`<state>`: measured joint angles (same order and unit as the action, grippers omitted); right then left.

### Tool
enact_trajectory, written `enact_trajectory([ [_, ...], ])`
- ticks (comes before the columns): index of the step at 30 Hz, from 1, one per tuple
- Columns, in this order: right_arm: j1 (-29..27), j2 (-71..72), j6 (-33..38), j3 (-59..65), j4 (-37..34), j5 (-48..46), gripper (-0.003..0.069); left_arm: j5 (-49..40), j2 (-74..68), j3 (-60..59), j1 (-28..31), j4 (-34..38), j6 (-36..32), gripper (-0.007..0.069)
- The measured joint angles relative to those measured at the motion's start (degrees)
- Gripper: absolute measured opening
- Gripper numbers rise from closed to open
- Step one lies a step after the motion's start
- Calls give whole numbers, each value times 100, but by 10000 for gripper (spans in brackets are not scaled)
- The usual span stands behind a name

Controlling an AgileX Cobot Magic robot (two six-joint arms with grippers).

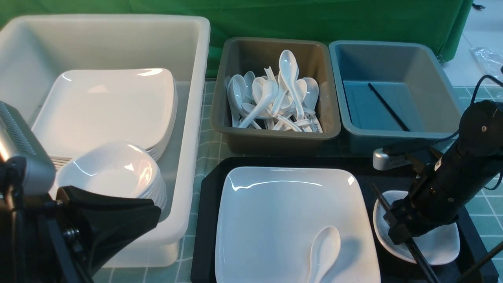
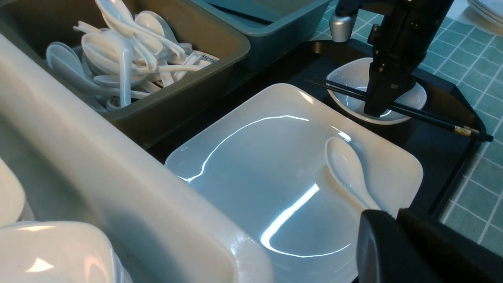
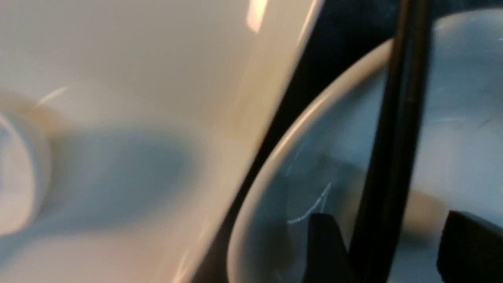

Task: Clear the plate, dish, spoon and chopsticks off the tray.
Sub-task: Use the right arm to grab a pair of chopsticks from the plate, then use the right arm to put the chopsticks into the small storage box on the right

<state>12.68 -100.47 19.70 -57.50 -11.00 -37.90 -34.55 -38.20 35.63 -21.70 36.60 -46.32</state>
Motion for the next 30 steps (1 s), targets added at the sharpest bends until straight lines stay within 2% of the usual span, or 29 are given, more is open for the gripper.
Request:
enact_trajectory([
  [2, -16, -27, 70, 0, 5, 14, 402, 0, 0, 0, 0, 0, 0, 33],
  [4, -21, -34, 103, 0, 6, 20, 361, 0, 0, 0, 0, 0, 0, 33],
  [6, -26, -34, 215, 0, 6, 28, 297, 0, 0, 0, 0, 0, 0, 33],
  [11, -23, -34, 501, 0, 5, -19, 59, 0, 0, 0, 0, 0, 0, 33],
  [16, -23, 84, 642, -8, -82, -122, 50, 5, 0, 0, 0, 0, 0, 33],
  [22, -23, 351, 725, -463, -429, -806, 49, 16, 0, 0, 0, 0, -16, 33],
  [30, -44, 244, 689, -2474, -990, -1864, 49, 138, 0, 0, 0, 0, -16, 33],
])
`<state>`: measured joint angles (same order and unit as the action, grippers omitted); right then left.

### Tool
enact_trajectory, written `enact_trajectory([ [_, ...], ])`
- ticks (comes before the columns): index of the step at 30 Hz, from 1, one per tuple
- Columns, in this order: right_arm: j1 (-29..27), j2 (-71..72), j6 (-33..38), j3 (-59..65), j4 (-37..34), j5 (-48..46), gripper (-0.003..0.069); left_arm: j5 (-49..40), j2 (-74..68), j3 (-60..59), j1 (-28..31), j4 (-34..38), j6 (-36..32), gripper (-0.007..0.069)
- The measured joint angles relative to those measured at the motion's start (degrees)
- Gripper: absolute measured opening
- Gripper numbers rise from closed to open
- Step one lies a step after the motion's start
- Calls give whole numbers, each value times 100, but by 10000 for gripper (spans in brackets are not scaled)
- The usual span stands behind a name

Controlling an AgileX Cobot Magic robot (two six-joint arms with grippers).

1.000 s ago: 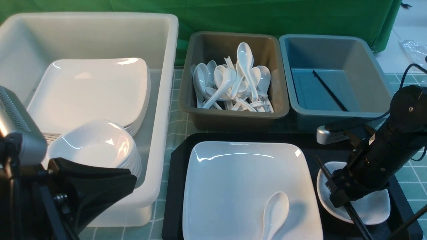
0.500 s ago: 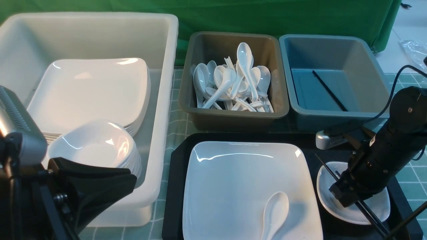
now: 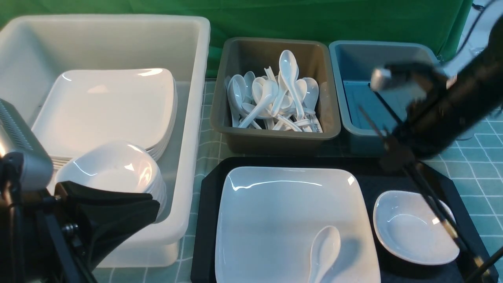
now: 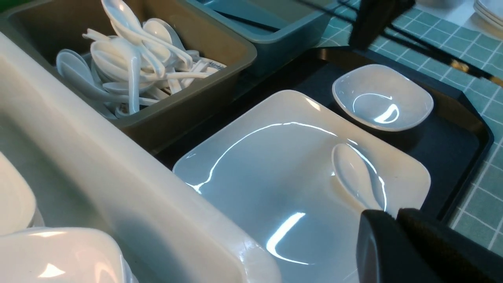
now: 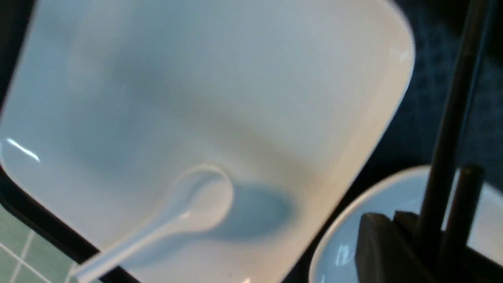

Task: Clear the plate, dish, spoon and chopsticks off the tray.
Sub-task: Use the right arm to put the chopsticks into the small storage box on the right

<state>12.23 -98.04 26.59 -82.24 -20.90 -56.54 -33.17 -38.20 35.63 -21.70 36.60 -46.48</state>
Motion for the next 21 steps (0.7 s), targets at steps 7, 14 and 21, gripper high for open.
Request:
enact_trajectory([
  [7, -529, -1768, -740, -3533, -366, -721, 49, 37, 0, 0, 0, 0, 0, 33],
  [14, -1285, -4308, -1878, -6975, -1104, -218, 49, 44, 0, 0, 0, 0, 15, 33],
  [21, -1695, -5607, -2386, -7926, -1223, 60, 62, -174, 0, 0, 0, -216, 21, 33],
])
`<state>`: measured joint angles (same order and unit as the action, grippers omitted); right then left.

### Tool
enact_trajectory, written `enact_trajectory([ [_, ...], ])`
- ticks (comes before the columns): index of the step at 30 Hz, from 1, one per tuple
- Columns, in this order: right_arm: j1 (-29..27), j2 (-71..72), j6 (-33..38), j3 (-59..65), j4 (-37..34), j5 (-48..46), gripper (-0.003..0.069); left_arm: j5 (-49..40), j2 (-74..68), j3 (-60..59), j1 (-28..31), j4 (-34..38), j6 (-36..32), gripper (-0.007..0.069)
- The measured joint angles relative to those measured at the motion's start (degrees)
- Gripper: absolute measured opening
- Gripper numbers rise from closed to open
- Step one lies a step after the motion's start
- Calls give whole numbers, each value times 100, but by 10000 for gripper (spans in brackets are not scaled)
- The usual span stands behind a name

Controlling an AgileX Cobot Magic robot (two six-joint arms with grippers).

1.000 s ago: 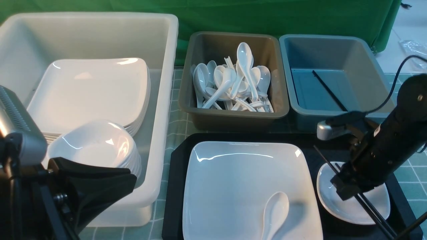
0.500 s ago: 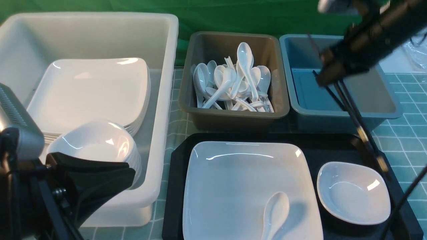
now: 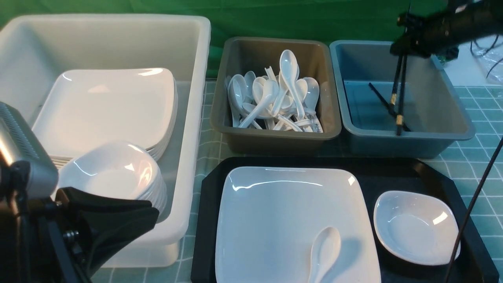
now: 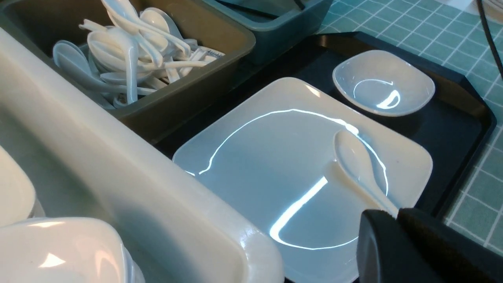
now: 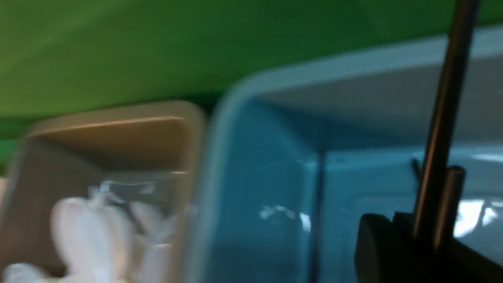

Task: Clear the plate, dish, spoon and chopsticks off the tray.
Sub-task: Use the right arm to put the chopsticks into the small storage box on the right, then use the right arm to grab a small plate from the dinner plate

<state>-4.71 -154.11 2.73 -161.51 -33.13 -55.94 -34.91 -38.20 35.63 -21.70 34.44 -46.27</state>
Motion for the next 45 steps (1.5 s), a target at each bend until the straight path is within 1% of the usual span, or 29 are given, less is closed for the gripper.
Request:
enact_trajectory([
  [1, 0, -122, -59, -6, 47, -41, 92, -5, 0, 0, 0, -31, 8, 33],
  [3, 38, -192, -107, -6, 150, -137, 190, -5, 0, 0, 0, -42, 17, 33],
  [5, 65, -185, -207, -74, 191, -212, 323, 30, 0, 0, 0, -60, 17, 33],
  [8, 86, -83, -229, -312, 227, -400, 541, 62, 5, 0, 0, -138, 17, 33],
  [9, 86, -26, -229, -458, 270, -575, 591, 73, 4, 0, 0, -186, 17, 33],
  [10, 86, -14, -229, -458, 282, -575, 591, 72, 4, 0, 0, -194, 17, 33],
  [11, 86, 96, -273, -641, 405, -855, 611, 72, 4, 0, 0, -251, 17, 33],
  [12, 86, 178, -344, -712, 479, -881, 603, 72, 4, 0, 0, -292, 17, 33],
  [13, 86, 306, -402, -750, 529, -888, 576, 89, 4, 0, 0, -301, 17, 33],
  [14, 86, 465, -465, -757, 538, -888, 532, 106, 4, 0, 0, -301, 17, 33],
  [16, 94, 855, -487, -780, 477, -888, 398, 116, 4, 0, 0, -312, 17, 33],
  [18, 174, 1290, -390, -791, 314, -888, 218, 123, 4, 0, 0, -331, 17, 33],
  [20, 290, 1644, -315, -794, 210, -888, 107, 123, 4, 0, 0, -331, 17, 33],
  [22, 430, 1974, -231, -794, 183, -888, 69, 123, 4, 0, 0, -331, 17, 33],
  [23, 625, 2392, -123, -659, 142, -890, 59, 116, 4, 0, 0, -331, 11, 33],
  [25, 899, 2917, -1, -334, 171, -895, 71, 98, 4, 0, 0, -331, 11, 33],
  [27, 1296, 3536, 148, 342, 575, -895, 91, 94, 4, 0, 0, -331, 11, 33],
  [28, 1436, 3790, 182, 708, 886, -895, 97, 94, 4, 0, 0, -325, 11, 33],
  [31, 2179, 4799, 264, 2541, 2545, -895, 106, 79, 11, 0, 0, -314, 11, 33],
  [32, 2366, 4999, 278, 3110, 2856, -895, 108, 72, 25, 0, 0, -314, 11, 33],
  [33, 2625, 5382, 296, 3826, 3375, -895, 108, 56, 58, 0, 0, -314, 11, 33],
  [34, 2666, 5446, 305, 4109, 3445, -895, 109, 48, 64, 0, 0, -308, 11, 33],
  [35, 2949, 5930, 340, 5218, 3857, -889, 110, 48, 116, 0, 0, -290, 11, 33],
  [38, 3208, 6766, 441, 7111, 4076, -871, 119, 48, 237, 0, 0, -257, -8, 33],
  [41, 3181, 7204, 453, 8771, 4209, -745, 142, 48, 293, 0, 0, -206, -8, 33],
  [42, 3176, 7270, 468, 9250, 4240, -598, 155, 48, 299, 0, 0, -174, -2, 33],
  [43, 3175, 7283, 478, 9338, 4245, -509, 164, 48, 299, 0, 0, -168, -2, 33],
  [44, 3175, 7283, 527, 9672, 4245, -309, 185, 48, 307, 0, 0, -144, -2, 33],
  [45, 3175, 7240, 653, 10303, 4226, 227, 253, 48, 306, 0, 0, -44, -25, 33],
])
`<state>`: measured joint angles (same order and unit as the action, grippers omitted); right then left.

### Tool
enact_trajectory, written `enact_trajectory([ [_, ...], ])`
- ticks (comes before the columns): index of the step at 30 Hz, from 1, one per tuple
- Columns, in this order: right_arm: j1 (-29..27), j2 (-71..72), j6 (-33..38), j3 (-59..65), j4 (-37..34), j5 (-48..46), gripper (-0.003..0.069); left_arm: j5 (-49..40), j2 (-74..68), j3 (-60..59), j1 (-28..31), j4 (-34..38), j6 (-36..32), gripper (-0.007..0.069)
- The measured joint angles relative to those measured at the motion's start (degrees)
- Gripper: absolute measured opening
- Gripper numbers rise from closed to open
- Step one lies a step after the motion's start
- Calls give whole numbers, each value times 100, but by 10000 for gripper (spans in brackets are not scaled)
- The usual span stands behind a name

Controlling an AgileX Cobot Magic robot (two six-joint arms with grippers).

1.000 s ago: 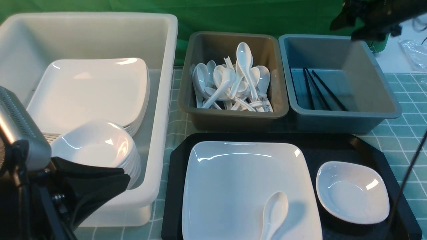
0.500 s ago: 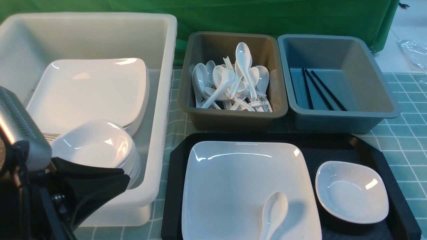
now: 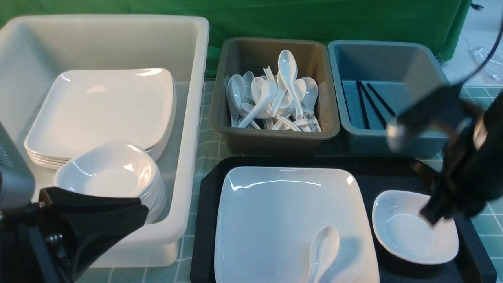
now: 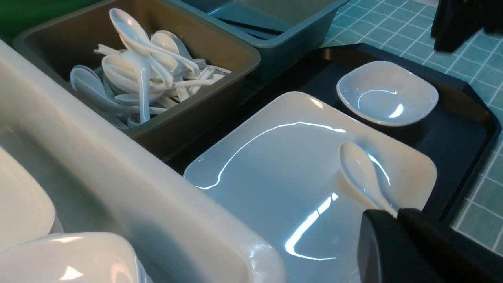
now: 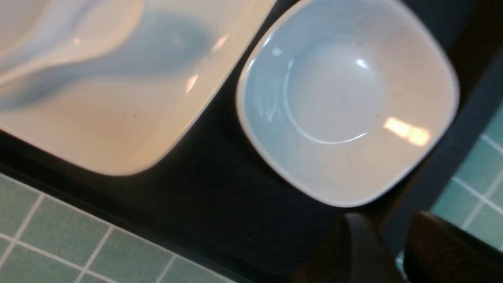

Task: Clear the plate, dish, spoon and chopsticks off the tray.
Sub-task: Use the right arm to grab a small plate from the dinner plate, then use the right arm to put the small plate into the large storage box on the left

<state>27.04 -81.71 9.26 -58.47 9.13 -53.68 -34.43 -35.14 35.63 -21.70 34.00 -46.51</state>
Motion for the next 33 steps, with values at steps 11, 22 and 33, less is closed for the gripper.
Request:
enact_trajectory([
  [11, 0, -852, 860, 1070, 77, 2240, 491, -6, 0, 0, 0, 139, -123, 33],
  [22, 0, -1501, 909, 1046, 671, 2726, 416, -89, 0, 0, 0, 139, -127, 33],
  [33, 538, -916, 212, 14, 590, 842, 68, -340, 0, 195, 0, -646, 668, 33],
])
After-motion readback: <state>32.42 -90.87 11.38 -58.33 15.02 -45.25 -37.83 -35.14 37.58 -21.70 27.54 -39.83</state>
